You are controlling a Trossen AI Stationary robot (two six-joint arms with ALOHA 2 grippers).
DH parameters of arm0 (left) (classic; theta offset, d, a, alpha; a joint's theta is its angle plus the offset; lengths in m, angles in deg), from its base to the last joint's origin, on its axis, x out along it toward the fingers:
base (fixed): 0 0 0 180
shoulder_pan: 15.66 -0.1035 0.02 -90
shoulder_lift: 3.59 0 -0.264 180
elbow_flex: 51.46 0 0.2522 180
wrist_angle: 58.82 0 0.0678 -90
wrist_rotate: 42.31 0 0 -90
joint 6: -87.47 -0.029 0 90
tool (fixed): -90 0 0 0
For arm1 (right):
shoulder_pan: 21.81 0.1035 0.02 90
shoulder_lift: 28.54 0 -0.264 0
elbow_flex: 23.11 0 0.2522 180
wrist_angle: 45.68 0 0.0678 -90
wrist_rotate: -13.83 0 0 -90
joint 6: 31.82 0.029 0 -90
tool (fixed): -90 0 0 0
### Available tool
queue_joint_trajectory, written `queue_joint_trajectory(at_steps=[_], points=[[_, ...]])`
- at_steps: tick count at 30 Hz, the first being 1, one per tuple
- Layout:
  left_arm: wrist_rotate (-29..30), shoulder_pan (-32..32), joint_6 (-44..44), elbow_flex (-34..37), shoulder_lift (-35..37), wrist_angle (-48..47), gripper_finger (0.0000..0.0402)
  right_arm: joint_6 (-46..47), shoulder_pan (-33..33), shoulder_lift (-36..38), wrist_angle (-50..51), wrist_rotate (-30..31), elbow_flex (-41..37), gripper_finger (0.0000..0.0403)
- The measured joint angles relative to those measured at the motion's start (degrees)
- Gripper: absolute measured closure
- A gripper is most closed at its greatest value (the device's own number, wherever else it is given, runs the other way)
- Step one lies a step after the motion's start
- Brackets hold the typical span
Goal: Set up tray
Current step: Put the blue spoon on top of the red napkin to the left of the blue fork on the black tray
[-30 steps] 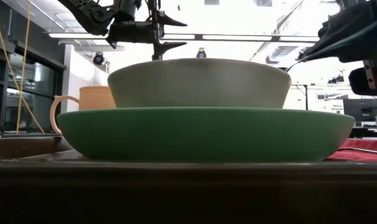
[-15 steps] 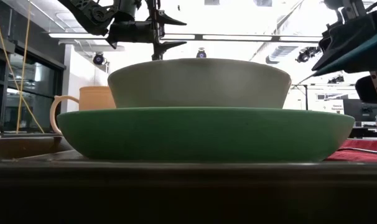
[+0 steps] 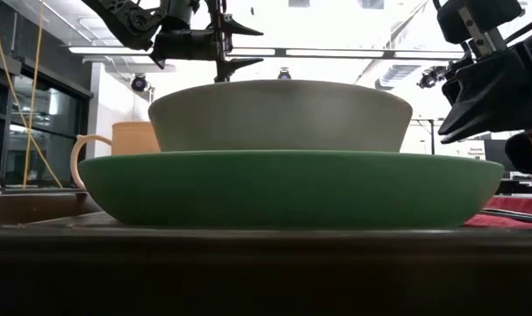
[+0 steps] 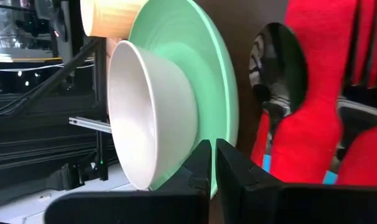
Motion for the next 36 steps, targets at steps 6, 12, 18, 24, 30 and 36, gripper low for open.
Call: queue_joint_trajectory(at_steps=[6, 12, 18, 24, 30, 36], points=[[-0.1, 0.0, 0.0, 0.0, 0.0, 0.0, 0.0158, -0.1, -0.8, -1.4, -2.0, -0.2, 0.0, 0.0403], [-0.8, 0.0, 0.2, 0.0, 0.0, 0.0, 0.0158, 0.9, -1.1, -1.4, -0.8, -2.6, 0.0, 0.0403], [-1.3, 0.0, 0.2, 0.0, 0.0, 0.1, 0.0158, 1.8, -1.1, -1.4, 2.7, -5.1, 0.0, 0.0403], [-1.3, 0.0, 0.2, 0.0, 0.0, 0.1, 0.0158, 1.9, -1.1, -1.4, 1.7, -6.4, 0.0, 0.0402], [-1.4, 0.0, 0.0, 0.0, 0.0, 0.1, 0.0158, 4.2, -0.5, -1.4, 1.7, -11.7, 0.0, 0.0402], [-3.2, 0.0, -0.4, 0.0, 0.0, -0.1, 0.0158, 5.8, 0.2, -1.4, 3.0, -13.4, 0.9, 0.0402]])
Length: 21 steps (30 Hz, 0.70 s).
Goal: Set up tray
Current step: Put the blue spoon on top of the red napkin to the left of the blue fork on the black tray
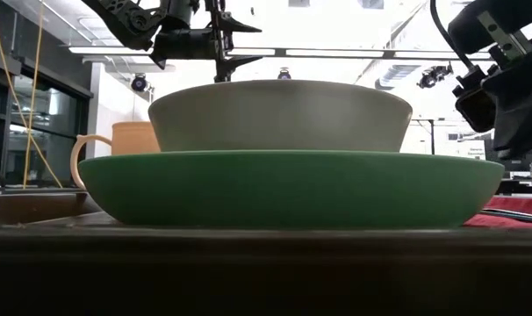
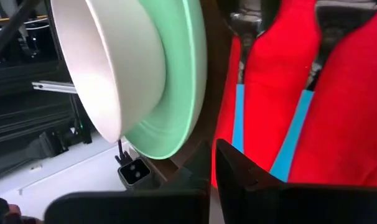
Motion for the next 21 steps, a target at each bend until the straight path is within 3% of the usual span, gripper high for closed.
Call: queue_joint_trajectory(at_steps=[3, 11, 21], points=[[-0.7, 0.0, -0.2, 0.0, 0.0, 0.0, 0.0158, -0.1, 0.0, 0.0, 4.5, -0.1, 2.7, 0.0403], [-3.9, -0.1, -4.6, 0.0, 0.0, -1.1, 0.0158, -1.3, 0.0, -1.6, 28.3, 0.0, 14.7, 0.0403], [-4.9, -4.2, -15.0, 0.0, 0.0, -15.4, 0.0158, -1.9, 0.0, -12.7, 31.5, -2.4, 23.7, 0.0403]])
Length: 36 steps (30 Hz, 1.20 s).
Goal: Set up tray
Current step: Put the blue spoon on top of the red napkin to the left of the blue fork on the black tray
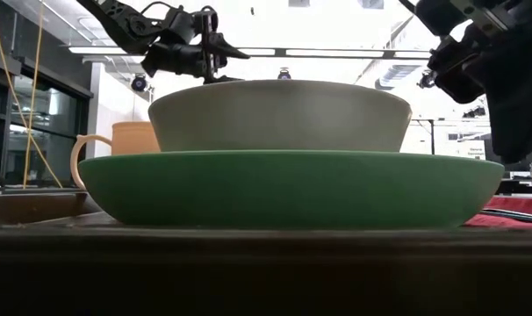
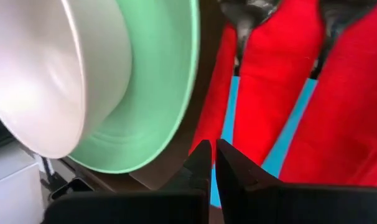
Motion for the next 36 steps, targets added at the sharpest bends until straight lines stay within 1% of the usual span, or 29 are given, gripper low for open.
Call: queue_joint_trajectory(at_steps=[4, 10, 14, 19, 23, 25, 29, 33, 36], points=[[-0.7, -1.2, -5.4, 0.0, 0.0, -1.8, 0.0158, -0.4, 0.0, -2.5, 2.1, 1.2, 3.1, 0.0403], [-0.7, -2.4, -14.8, 0.0, 0.0, -6.1, 0.0158, -0.3, 0.0, -3.7, 8.0, 1.5, 6.6, 0.0403], [-0.8, -4.1, -17.2, 1.7, 0.0, -6.3, 0.0158, 0.0, 0.0, -3.6, 11.5, 1.1, 7.3, 0.0403], [-3.0, -6.5, -16.1, 6.6, 2.0, -1.9, 0.0158, 1.1, 0.0, -3.6, 11.3, -0.7, 7.4, 0.0403], [-2.8, -6.7, -13.0, 10.6, 6.4, 1.5, 0.0158, 1.2, -0.3, -3.6, 10.6, -1.1, 7.4, 0.0403], [-1.7, -6.3, -12.9, 11.7, 9.5, 2.0, 0.0158, 1.1, -0.7, -3.6, 10.6, -1.1, 7.4, 0.0403], [2.6, -5.5, -11.6, 14.1, 15.1, 1.5, 0.0158, 1.2, -1.3, -3.6, 11.5, -1.1, 7.4, 0.0402], [4.4, -5.4, -10.3, 16.3, 20.8, 2.1, 0.0158, 1.1, -1.8, -3.6, 11.3, -1.3, 7.4, 0.0402], [7.4, -3.9, -9.1, 18.7, 24.1, 2.4, 0.0158, 1.2, -1.9, -3.6, 10.5, -1.3, 7.4, 0.0397]])
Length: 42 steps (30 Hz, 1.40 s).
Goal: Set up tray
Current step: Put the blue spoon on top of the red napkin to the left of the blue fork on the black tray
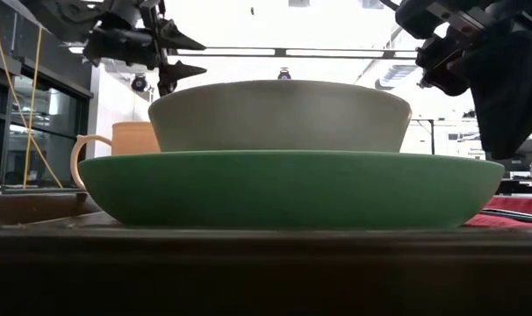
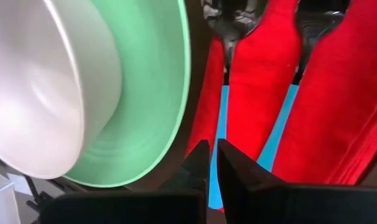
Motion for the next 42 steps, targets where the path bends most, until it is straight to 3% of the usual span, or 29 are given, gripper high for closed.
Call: queue_joint_trajectory(at_steps=[14, 27, 42], points=[[13.0, 12.2, 7.6, 12.5, 10.0, 13.4, 0.0158, 2.2, -0.3, -1.7, -1.3, -3.2, 0.0, 0.0337], [17.9, 17.5, 8.3, 18.2, 12.3, 13.0, 0.0158, 1.8, -1.6, -1.9, -2.5, -2.9, 0.0, 0.0329], [19.2, 17.5, 4.9, 20.6, 12.3, 12.8, 0.0158, -0.3, -4.0, -2.6, -1.7, -3.6, 0.0, 0.0329]])
